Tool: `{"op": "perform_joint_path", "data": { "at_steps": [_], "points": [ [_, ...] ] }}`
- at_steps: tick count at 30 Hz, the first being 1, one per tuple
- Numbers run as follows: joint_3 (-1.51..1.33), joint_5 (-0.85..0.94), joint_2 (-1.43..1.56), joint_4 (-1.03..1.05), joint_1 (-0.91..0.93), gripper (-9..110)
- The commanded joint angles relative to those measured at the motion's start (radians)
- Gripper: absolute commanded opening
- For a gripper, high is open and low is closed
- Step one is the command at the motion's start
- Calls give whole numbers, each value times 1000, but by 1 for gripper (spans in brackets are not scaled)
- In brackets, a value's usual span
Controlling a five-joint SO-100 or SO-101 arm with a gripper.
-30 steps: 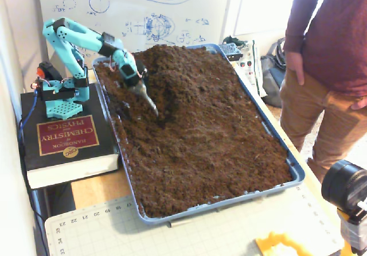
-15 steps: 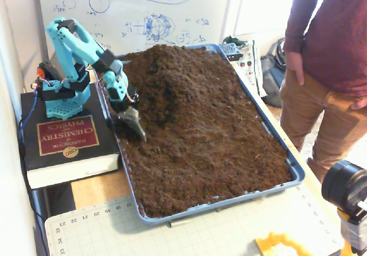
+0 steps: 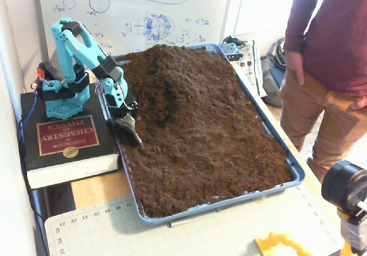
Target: Build a berm.
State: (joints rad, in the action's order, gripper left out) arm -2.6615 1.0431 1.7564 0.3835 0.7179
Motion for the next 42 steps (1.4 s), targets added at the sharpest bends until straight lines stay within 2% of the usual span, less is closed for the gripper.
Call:
{"op": "perform_joint_path", "data": {
  "at_steps": [1, 15, 22, 33, 42],
  "points": [
    [-118, 20, 32, 3, 74, 1],
    [-261, 5, 345, 3, 83, 1],
    [-267, 5, 402, 3, 77, 1],
    [-114, 5, 2, -14, 15, 1],
    [262, 2, -123, -6, -164, 1]
  ]
}}
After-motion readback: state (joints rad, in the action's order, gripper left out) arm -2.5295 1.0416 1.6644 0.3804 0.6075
